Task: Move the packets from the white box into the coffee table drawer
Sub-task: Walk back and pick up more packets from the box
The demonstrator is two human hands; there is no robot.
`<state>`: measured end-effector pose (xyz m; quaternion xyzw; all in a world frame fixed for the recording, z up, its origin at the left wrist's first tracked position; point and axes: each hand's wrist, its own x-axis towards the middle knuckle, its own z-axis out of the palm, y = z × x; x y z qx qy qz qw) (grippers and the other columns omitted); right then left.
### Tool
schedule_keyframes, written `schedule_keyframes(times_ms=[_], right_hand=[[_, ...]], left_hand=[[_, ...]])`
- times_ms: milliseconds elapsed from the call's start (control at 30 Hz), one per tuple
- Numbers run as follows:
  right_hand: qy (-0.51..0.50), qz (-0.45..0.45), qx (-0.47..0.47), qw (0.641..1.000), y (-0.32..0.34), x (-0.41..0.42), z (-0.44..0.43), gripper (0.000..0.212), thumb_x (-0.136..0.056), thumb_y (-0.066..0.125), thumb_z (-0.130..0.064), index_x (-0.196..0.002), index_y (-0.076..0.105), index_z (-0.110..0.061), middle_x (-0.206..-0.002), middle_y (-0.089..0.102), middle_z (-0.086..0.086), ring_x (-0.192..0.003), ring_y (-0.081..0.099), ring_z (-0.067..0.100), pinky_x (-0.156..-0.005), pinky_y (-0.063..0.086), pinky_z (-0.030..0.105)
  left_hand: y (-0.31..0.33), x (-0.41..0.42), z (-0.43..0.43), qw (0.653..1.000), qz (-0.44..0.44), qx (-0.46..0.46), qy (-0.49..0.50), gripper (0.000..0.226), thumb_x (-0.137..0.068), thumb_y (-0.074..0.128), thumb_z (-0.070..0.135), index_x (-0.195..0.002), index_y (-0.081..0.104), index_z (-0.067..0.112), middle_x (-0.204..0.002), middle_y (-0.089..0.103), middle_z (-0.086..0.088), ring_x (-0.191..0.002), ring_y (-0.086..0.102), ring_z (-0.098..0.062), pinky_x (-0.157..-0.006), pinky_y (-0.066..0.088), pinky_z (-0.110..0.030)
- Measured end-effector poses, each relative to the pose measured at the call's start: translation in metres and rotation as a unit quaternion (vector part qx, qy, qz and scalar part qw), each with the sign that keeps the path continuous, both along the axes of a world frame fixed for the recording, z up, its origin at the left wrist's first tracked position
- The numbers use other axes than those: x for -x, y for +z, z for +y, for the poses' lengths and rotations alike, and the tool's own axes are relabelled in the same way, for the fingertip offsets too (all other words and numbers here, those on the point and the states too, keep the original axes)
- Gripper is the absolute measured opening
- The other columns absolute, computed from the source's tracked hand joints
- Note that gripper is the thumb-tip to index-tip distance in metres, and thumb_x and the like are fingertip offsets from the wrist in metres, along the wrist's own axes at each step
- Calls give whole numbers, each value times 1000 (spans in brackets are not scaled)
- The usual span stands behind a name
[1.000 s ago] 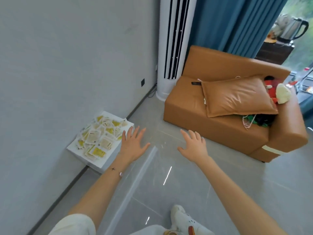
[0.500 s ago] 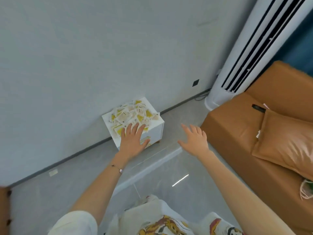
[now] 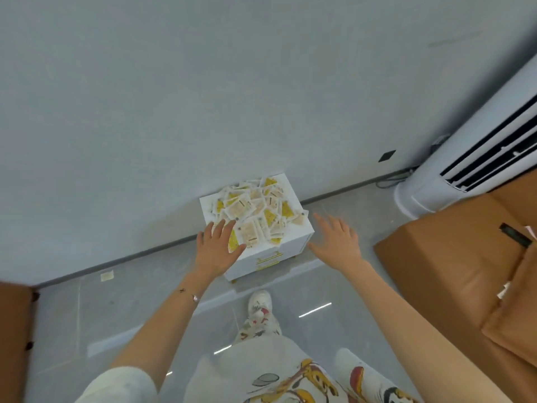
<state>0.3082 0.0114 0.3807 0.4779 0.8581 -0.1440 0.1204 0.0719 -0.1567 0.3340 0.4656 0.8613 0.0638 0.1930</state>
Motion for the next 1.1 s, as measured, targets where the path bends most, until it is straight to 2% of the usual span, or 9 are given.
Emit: schedule_keyframes(times_ms=[33, 167, 300, 433, 500, 567, 733, 900, 1100], right_hand=[[0, -4, 1, 1000, -2, 9, 11, 76, -90, 45, -58, -152, 8, -34, -159, 17, 6, -147, 13, 28, -116, 18, 47], [2, -12, 7, 1000, -12, 50, 54, 75, -91, 45, -57, -152, 10, -32, -157, 22, 8, -145, 17, 29, -114, 21, 45], [21, -10, 22, 999, -36, 89, 88, 72, -92, 45, -57, -152, 13, -32, -155, 26, 6, -143, 21, 27, -114, 24, 43], [18, -25, 74, 997, -86, 121, 120, 73, -91, 45, -57, -152, 14, -33, -156, 25, 5, -143, 21, 27, -114, 24, 45], [9, -40, 110, 993, -122, 135, 136, 73, -92, 46, -57, -152, 14, -33, -157, 21, 6, -144, 19, 29, -115, 21, 47], [4, -52, 143, 988, -163, 146, 150, 72, -92, 46, -57, -152, 14, -32, -158, 20, 6, -144, 21, 31, -115, 22, 48], [-10, -87, 204, 975, -263, 166, 188, 72, -91, 47, -58, -152, 18, -31, -156, 25, 7, -140, 27, 33, -111, 27, 49], [-49, -87, 230, 968, -340, 181, 223, 83, -87, 52, -61, -153, 12, -30, -156, 22, 9, -140, 25, 37, -110, 29, 55], [-192, 29, 268, 944, -383, 205, 236, 99, -81, 67, -54, -153, 7, -25, -156, 20, 13, -140, 27, 37, -111, 27, 54]], left_hand=[[-3, 12, 9, 1000, -2, 5, 0, 89, -75, 16, 77, -151, 18, 32, -160, 17, -2, -147, 7, -30, -116, 8, -51], [-16, 54, 45, 1000, -5, 23, 9, 72, -92, 36, 63, -152, 14, 32, -161, 12, -1, -148, 3, -29, -118, 4, -51], [-35, 81, 74, 999, -4, 40, 2, 81, -83, 22, 74, -152, 13, 32, -161, 12, 0, -148, 3, -29, -117, 5, -50], [-82, 88, 93, 996, -38, 71, 49, 73, -91, 37, 64, -152, 12, 31, -161, 12, 0, -148, 4, -27, -118, 8, -47], [-117, 88, 100, 990, -73, 89, 85, 82, -84, 31, 72, -152, 13, 31, -160, 13, 0, -147, 7, -28, -117, 11, -47], [-155, 85, 104, 980, -117, 92, 134, 92, -74, 25, 79, -151, 12, 32, -160, 14, 0, -147, 9, -28, -117, 13, -49], [-244, 79, 127, 926, -230, 39, 298, 101, -73, 48, 79, -152, 7, 33, -160, 15, -2, -146, 16, -27, -116, 18, -47], [-316, 88, 140, 900, -202, 45, 384, 105, -75, 67, 60, -153, 6, 24, -160, 3, -12, -147, 6, -31, -116, 15, -50], [-346, 88, 147, 863, -196, 6, 466, 117, -67, 79, 51, -153, 9, 17, -159, 6, -15, -146, 6, -34, -111, 22, -54]])
